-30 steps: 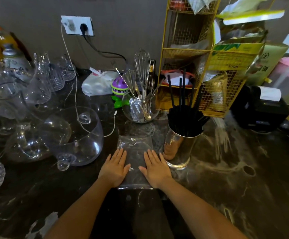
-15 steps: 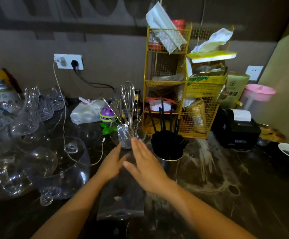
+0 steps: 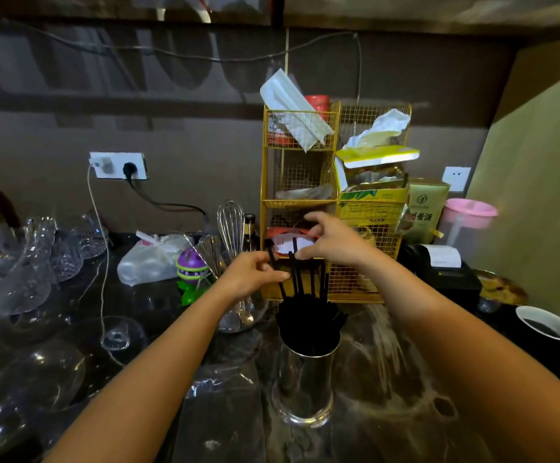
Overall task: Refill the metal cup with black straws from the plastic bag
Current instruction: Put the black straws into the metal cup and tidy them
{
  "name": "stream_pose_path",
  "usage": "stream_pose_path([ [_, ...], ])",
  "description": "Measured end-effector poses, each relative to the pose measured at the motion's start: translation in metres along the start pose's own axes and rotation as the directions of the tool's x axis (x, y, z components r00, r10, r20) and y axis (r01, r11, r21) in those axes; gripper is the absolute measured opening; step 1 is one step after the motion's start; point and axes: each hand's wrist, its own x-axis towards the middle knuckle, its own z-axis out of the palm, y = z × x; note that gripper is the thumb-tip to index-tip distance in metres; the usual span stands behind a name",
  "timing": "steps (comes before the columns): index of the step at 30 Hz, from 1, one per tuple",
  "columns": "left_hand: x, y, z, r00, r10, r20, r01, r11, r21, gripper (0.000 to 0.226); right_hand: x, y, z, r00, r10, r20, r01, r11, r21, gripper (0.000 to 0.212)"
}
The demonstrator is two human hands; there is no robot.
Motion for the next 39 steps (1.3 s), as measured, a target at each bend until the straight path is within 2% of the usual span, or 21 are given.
stream_pose_path([
  [4, 0.011, 0.000, 0.004, 0.999, -0.028, 0.040, 0.027, 0.999, 0.038, 0.028, 0.015, 0.000, 0.001, 0.983, 0.039, 0.178, -0.021, 0.994, -0.106, 0.063],
  [6, 0.016, 0.000, 0.006, 0.998, -0.025, 0.058, 0.020, 0.996, 0.086, 0.017, 0.020, 0.000, 0.004, 0.972, 0.034, 0.232, 0.002, 0.988, -0.154, 0.036],
  [7, 0.018, 0.000, 0.007, 0.998, -0.022, 0.065, 0.015, 0.994, 0.105, 0.018, 0.021, 0.000, 0.005, 0.970, 0.026, 0.240, 0.018, 0.984, -0.179, 0.021],
  [13, 0.026, -0.001, 0.012, 0.995, -0.010, 0.097, 0.001, 0.995, 0.101, 0.032, 0.026, -0.002, 0.009, 0.959, -0.051, 0.279, 0.111, 0.973, -0.205, 0.031],
  [17, 0.028, -0.004, 0.015, 0.997, 0.006, 0.072, -0.010, 0.998, 0.057, 0.025, 0.028, -0.002, 0.009, 0.954, -0.109, 0.280, 0.160, 0.973, -0.168, 0.019],
  [20, 0.027, -0.003, 0.013, 0.996, 0.024, 0.082, -0.025, 1.000, 0.006, 0.008, 0.028, -0.002, 0.009, 0.950, -0.142, 0.278, 0.179, 0.977, -0.114, 0.019],
  [22, 0.026, 0.000, 0.009, 0.997, 0.027, 0.076, -0.027, 1.000, -0.001, 0.011, 0.027, -0.002, 0.007, 0.950, -0.161, 0.266, 0.185, 0.980, -0.068, 0.020],
  [26, 0.025, 0.007, 0.001, 0.997, 0.053, 0.053, -0.055, 0.998, 0.021, 0.031, 0.022, -0.007, 0.003, 0.963, -0.184, 0.198, 0.197, 0.979, -0.046, 0.021],
  [30, 0.022, 0.018, -0.003, 0.997, 0.073, 0.014, -0.073, 0.997, 0.031, 0.016, 0.018, -0.011, 0.000, 0.964, -0.235, 0.126, 0.238, 0.971, -0.008, 0.019],
  [33, 0.021, 0.025, -0.004, 0.994, 0.109, -0.021, -0.108, 0.994, 0.029, 0.015, 0.013, -0.013, -0.004, 0.963, -0.257, 0.074, 0.255, 0.966, 0.038, 0.011],
  [36, 0.019, 0.036, -0.009, 0.984, 0.155, -0.083, -0.153, 0.988, 0.028, 0.022, 0.008, -0.014, -0.010, 0.967, -0.255, 0.004, 0.248, 0.946, 0.208, 0.024],
  [39, 0.011, 0.051, -0.016, 0.956, 0.231, -0.178, -0.232, 0.973, 0.018, 0.021, 0.002, -0.012, -0.017, 0.965, -0.240, -0.102, 0.260, 0.907, 0.332, 0.016],
])
